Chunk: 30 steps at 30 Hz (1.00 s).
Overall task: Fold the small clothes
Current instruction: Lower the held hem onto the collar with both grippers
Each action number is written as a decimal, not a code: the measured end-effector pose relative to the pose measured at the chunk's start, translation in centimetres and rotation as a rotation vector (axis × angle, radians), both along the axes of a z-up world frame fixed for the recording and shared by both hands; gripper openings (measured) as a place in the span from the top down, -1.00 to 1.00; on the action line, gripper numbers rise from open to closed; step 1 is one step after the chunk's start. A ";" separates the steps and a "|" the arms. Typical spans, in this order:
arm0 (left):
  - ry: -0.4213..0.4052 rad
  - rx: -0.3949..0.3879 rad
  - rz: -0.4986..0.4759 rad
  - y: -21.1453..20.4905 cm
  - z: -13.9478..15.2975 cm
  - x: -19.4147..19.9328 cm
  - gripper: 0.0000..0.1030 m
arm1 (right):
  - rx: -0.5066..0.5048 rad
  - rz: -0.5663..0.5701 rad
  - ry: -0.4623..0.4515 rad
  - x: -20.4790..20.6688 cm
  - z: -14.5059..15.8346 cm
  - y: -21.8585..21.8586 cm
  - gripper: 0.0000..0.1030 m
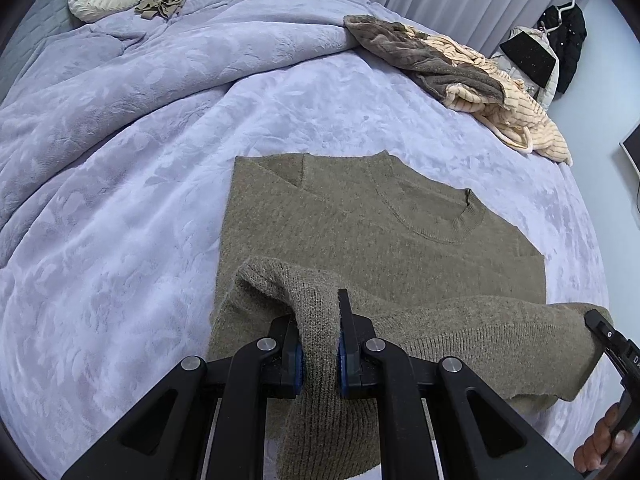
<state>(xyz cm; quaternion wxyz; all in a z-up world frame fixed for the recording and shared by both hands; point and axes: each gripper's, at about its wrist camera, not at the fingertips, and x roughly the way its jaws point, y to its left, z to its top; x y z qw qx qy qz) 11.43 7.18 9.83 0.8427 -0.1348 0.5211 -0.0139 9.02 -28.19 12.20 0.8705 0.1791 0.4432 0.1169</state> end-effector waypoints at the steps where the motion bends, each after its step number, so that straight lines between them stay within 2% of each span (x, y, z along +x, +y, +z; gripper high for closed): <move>1: 0.004 0.002 -0.001 -0.1 -0.1 0.4 0.74 | 0.001 -0.002 0.002 0.3 -0.1 0.0 0.81; 7: 0.029 0.019 -0.017 -0.8 -1.2 2.7 0.74 | 0.019 -0.021 0.040 2.5 -1.6 -0.5 0.81; 13: 0.078 0.038 -0.018 -1.0 -3.7 4.9 0.74 | 0.017 -0.044 0.098 4.7 -4.3 -0.9 0.81; 20: 0.105 0.013 -0.025 -0.8 -6.1 5.8 0.72 | 0.000 -0.046 0.132 5.8 -6.3 -1.1 0.81; 21: 0.111 0.002 -0.025 -0.7 -6.4 5.9 0.66 | -0.008 -0.042 0.137 6.0 -6.6 -1.1 0.81; 24: 0.121 -0.095 -0.034 0.1 -6.8 6.0 0.19 | -0.022 -0.029 0.150 6.3 -6.9 -0.9 0.73; 25: 0.117 -0.136 -0.040 0.3 -6.7 5.9 -0.17 | -0.012 -0.028 0.153 6.3 -6.9 -0.9 0.71; 26: 0.107 -0.161 -0.039 0.5 -6.6 5.6 -0.38 | 0.001 -0.026 0.155 6.2 -7.0 -1.0 0.70; 27: 0.095 -0.167 -0.031 0.8 -6.3 5.4 -0.41 | 0.012 -0.023 0.157 6.2 -6.9 -1.0 0.68; 29: 0.087 -0.169 -0.031 1.1 -5.8 4.8 -0.41 | 0.016 -0.017 0.148 5.9 -6.7 -1.0 0.48; 30: 0.089 -0.191 -0.033 1.5 -5.7 4.4 -0.41 | 0.016 -0.014 0.146 5.6 -6.6 -0.9 0.24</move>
